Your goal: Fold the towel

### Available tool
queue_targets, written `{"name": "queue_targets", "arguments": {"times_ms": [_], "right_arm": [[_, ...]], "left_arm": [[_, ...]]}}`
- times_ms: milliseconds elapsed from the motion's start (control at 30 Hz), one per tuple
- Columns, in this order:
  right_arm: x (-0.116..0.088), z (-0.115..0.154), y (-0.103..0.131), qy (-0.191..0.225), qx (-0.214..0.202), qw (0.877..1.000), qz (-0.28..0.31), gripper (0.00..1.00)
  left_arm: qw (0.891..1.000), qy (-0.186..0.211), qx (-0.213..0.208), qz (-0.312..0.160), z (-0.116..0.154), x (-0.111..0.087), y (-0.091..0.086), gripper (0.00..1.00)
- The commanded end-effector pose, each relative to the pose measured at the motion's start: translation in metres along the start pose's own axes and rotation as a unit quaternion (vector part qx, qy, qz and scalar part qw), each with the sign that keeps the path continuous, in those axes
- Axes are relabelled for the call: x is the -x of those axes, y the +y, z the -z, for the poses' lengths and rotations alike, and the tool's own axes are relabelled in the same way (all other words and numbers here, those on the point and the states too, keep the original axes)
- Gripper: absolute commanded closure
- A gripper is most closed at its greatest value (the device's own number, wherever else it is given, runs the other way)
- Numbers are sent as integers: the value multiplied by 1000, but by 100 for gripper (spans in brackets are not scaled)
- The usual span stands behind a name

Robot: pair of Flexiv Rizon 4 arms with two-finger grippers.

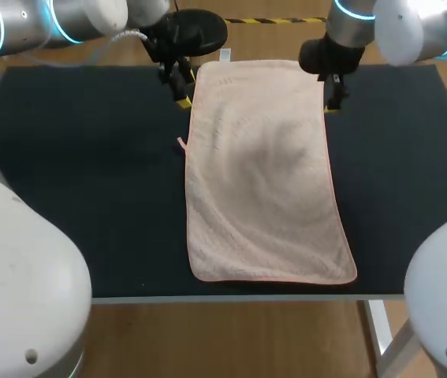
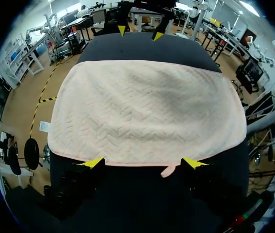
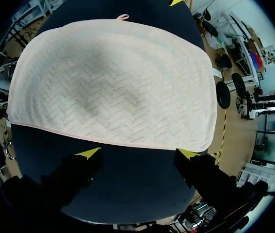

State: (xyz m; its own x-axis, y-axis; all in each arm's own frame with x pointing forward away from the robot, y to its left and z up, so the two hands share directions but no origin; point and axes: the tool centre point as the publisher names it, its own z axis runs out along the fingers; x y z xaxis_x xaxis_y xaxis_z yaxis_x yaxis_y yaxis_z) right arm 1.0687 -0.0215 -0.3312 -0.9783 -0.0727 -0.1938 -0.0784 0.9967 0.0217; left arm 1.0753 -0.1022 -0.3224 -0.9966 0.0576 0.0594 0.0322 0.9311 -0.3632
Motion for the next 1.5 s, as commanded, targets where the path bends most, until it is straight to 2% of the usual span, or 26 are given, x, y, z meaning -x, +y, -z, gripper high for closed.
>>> {"name": "queue_targets", "arguments": {"times_ms": [33, 100, 167, 233, 300, 433, 633, 700, 900, 1133, 1300, 1500], "right_arm": [[2, 4, 2, 14, -15, 1000, 0, 0], [2, 4, 2, 14, -15, 1000, 0, 0], [2, 4, 2, 14, -15, 1000, 0, 0], [-1, -12, 6, 38, -10, 999, -7, 0], [-7, -23, 11, 56, 24, 998, -17, 0], [-15, -41, 16, 71, 26, 997, -33, 0], [-20, -64, 12, 89, 23, 995, -39, 0], [-19, -69, 11, 96, 24, 994, -40, 0], [-18, -79, 8, 106, 16, 993, -58, 0], [-16, -86, 5, 112, 17, 991, -68, 0], [-17, -90, 4, 116, 16, 991, -71, 0], [-21, -94, 4, 122, 18, 990, -70, 0]], "left_arm": [[1000, 3, 1, 0, 0, 2, 0, 0], [1000, 3, 1, 0, 0, 2, 0, 0], [1000, -3, 25, -9, -3, 2, 3, 0], [1000, 8, 24, -13, -16, 3, 3, 0], [999, 18, 24, -19, -30, 3, -1, 0], [999, 29, 27, -33, -52, 5, -11, 0], [998, 49, 30, -38, -75, 4, -15, 0], [998, 52, 24, -35, -78, 2, -12, 0], [997, 56, 46, -22, -83, -2, -5, 0], [997, 59, 43, -8, -92, -3, 4, 0], [997, 64, 49, -3, -101, -11, 7, 0], [996, 60, 63, -16, -109, -16, 8, 0]]}}
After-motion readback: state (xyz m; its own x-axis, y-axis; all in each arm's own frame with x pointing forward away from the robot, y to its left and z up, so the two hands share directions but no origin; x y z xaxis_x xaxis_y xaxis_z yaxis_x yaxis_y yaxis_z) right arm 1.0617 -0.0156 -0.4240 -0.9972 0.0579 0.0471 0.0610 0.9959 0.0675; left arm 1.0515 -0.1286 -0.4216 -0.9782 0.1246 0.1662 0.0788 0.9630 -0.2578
